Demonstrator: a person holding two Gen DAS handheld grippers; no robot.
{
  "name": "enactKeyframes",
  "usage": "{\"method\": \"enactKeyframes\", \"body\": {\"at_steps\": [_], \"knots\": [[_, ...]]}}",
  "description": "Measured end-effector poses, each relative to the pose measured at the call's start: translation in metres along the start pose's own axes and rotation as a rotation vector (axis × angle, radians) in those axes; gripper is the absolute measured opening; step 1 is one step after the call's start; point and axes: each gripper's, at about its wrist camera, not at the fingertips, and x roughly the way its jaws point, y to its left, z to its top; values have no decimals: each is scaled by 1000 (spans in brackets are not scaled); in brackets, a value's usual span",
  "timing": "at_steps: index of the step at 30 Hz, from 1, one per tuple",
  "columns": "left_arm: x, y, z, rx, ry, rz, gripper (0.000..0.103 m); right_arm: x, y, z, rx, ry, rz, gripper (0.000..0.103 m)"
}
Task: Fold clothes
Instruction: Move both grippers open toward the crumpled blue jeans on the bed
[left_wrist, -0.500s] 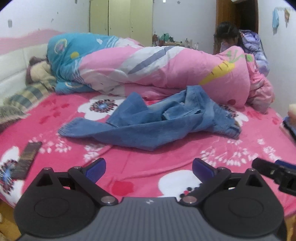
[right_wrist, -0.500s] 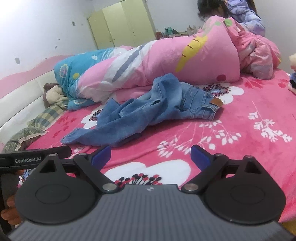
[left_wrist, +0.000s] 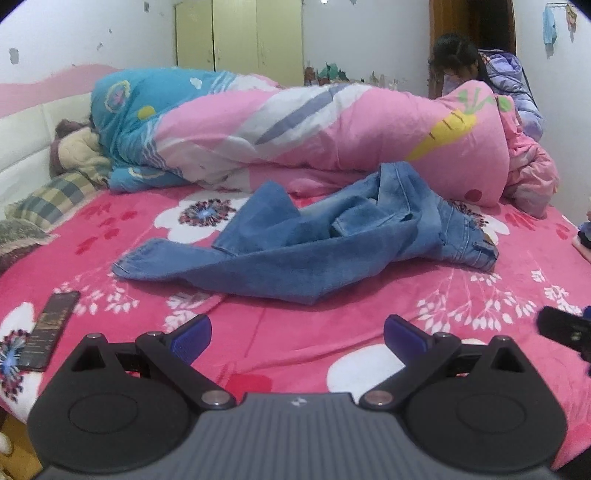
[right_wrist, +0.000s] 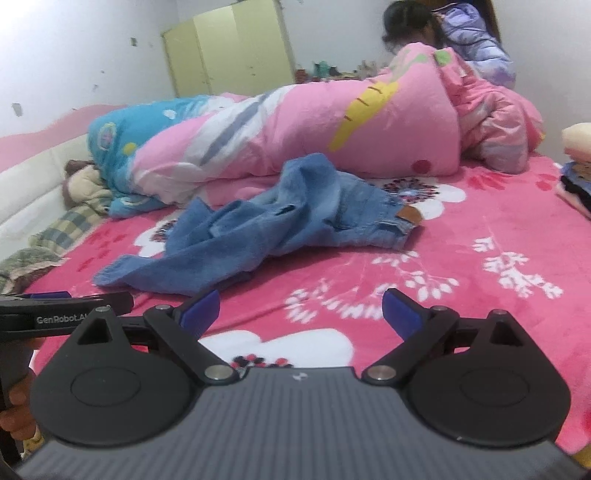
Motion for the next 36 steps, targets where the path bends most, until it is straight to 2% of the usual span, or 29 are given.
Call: {"method": "enactKeyframes", "body": {"at_steps": [1, 7, 13, 19, 26, 31, 36], "knots": [[7, -18, -8, 3, 3, 12, 100, 1, -1, 1, 0, 6, -8, 95], [28, -6, -14, -9, 43, 3, 100, 0, -2, 4, 19, -1, -37, 95], [28, -10, -12, -17, 53, 24, 100, 1, -3, 8, 3, -4, -34, 96], [6, -17, 13, 24, 15, 50, 100, 4, 5, 18, -14, -22, -2, 96], [-27, -25, 62, 78, -33, 125, 100, 10, 3, 31, 5, -52, 61, 96], [-27, -23, 72, 100, -27, 194, 100, 20, 3, 35, -1, -45, 77, 96], [-15, -18, 71, 98, -10, 195, 100, 31, 3, 39, -7, -39, 94, 96]]}}
